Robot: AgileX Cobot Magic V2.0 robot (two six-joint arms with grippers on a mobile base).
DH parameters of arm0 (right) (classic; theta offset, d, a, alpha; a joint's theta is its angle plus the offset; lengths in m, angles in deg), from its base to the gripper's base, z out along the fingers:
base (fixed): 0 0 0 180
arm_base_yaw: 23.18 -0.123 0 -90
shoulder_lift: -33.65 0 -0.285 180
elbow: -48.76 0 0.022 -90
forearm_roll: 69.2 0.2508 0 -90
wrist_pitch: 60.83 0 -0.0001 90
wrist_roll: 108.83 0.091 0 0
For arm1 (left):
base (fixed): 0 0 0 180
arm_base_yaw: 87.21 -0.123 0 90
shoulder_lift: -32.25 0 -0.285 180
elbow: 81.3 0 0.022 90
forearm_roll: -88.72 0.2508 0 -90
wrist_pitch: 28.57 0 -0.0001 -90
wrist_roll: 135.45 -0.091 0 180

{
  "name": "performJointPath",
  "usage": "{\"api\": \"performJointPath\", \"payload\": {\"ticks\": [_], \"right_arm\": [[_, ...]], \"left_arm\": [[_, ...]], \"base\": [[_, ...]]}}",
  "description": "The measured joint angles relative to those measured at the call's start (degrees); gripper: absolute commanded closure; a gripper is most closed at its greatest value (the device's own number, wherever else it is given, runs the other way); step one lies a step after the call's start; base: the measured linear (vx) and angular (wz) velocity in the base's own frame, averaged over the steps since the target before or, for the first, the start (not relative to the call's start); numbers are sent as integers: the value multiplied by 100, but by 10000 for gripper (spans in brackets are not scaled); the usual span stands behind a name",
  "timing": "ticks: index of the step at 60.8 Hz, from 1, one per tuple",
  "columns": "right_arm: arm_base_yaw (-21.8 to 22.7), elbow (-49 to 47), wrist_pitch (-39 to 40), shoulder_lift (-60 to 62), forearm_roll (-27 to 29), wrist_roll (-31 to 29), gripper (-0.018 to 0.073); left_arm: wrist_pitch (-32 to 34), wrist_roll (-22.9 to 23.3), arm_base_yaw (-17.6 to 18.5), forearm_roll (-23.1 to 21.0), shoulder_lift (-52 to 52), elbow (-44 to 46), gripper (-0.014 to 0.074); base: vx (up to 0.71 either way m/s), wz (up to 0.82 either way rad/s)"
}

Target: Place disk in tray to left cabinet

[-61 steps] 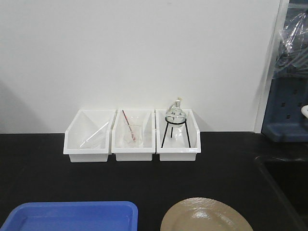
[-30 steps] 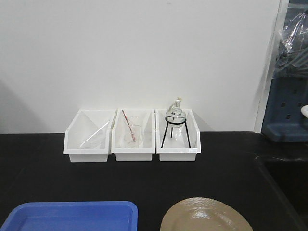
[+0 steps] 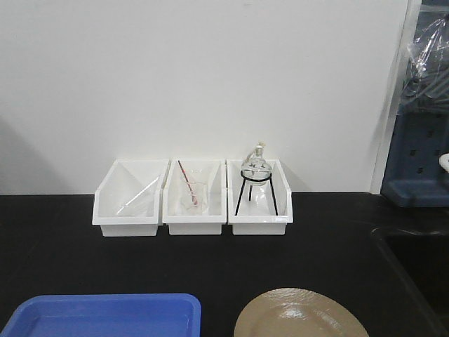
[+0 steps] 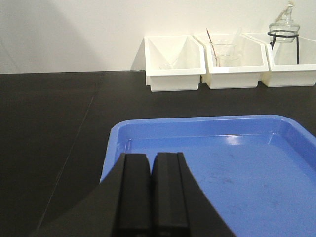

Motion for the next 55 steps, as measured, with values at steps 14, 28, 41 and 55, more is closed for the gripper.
{"api": "performJointPath", "payload": {"ticks": [14, 28, 41, 55], "right_arm": [[0, -952, -633, -1380, 1442, 477, -29], [0, -2315, -1449, -3557, 1361, 362, -29], [0, -3386, -2202, -5204, 1312, -25, -29], [0, -3804, -2553, -6007, 1324, -464, -29]], "left_arm": [[0, 0, 0, 0, 0, 0, 603], [0, 0, 0, 0, 0, 0, 603], [0, 0, 0, 0, 0, 0, 603], [0, 0, 0, 0, 0, 0, 603]], "base": [[0, 0], [0, 0], [0, 0], [0, 0]]}}
